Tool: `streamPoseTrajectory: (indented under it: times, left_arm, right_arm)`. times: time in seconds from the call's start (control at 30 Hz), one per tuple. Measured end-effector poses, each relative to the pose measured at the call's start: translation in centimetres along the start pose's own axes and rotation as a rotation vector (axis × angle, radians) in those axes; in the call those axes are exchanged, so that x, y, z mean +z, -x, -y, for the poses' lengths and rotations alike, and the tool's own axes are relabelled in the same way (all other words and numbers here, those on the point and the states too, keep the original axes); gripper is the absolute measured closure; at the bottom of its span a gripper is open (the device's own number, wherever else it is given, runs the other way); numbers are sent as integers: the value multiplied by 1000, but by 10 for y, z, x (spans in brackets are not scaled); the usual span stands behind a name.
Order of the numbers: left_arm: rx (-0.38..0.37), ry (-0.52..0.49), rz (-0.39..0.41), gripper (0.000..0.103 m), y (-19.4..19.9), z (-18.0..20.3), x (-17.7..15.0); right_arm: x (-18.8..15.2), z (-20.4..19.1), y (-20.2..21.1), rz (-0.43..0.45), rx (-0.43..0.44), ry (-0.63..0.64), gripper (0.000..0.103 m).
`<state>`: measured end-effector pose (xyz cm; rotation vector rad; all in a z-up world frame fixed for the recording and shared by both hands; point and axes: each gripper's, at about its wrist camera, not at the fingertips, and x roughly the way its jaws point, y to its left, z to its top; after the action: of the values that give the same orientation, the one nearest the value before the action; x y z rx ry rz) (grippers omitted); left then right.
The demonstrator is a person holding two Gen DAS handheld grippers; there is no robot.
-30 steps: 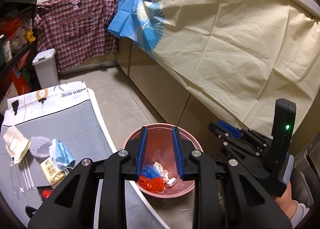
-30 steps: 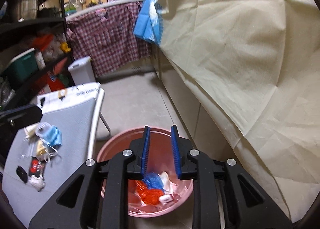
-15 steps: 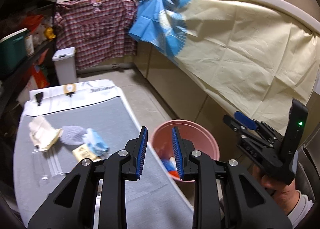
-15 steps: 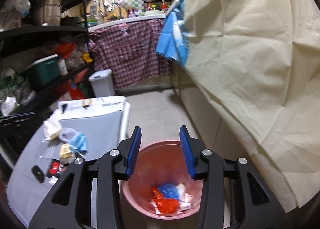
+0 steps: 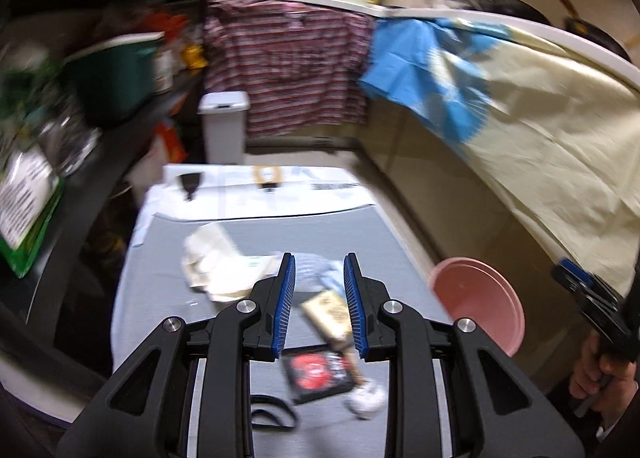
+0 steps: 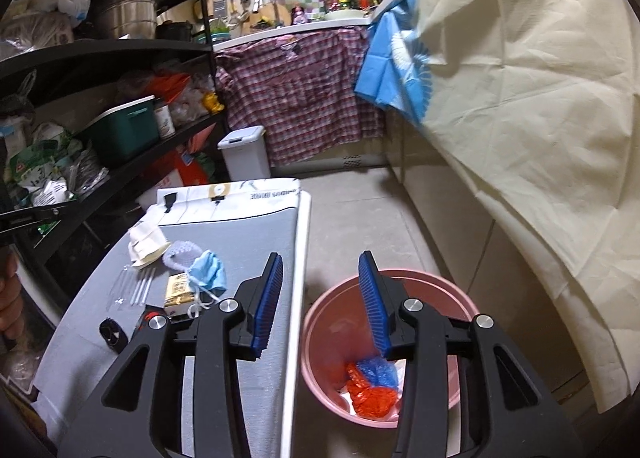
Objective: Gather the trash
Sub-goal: 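Move both tools back over the table toward the mask and plastic wrap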
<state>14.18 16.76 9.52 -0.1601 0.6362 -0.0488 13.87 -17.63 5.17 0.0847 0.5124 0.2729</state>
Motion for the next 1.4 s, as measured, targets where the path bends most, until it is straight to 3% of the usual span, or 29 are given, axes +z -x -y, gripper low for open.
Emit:
streamPoseTrajectory:
  times: [0.23,0.47,0.93,0.97,1.03,1.1,1.4]
  left_arm:
    - [71,91,-4,78,-13,-60,-8]
    - [130,143,-66,78,-37,-101,-28]
    - [128,189,-111,77,-64,-114,-54]
    - [131,191,-121,77,-68,-115,-56]
    - [136,192,-140,61,-75,-116,-59]
    - [143,197,-156,56,-82,-117,-61]
    - [143,230,-277,52,-115,-122,-74]
  right_arm:
    - [0,-26,-22,-29,109,19,70]
    - [1,-62,-64,-69,204,-1,72]
    - [-10,-113,-139,-156,285,-6,72]
    - [-11,-116,-144,-166,288,-4,72]
    - [-14,-121,-153,-184,294,1,71]
    - [-15,-125,-160,-198,301,6,71]
    - [-26,-131,-191,-289,298,9,69]
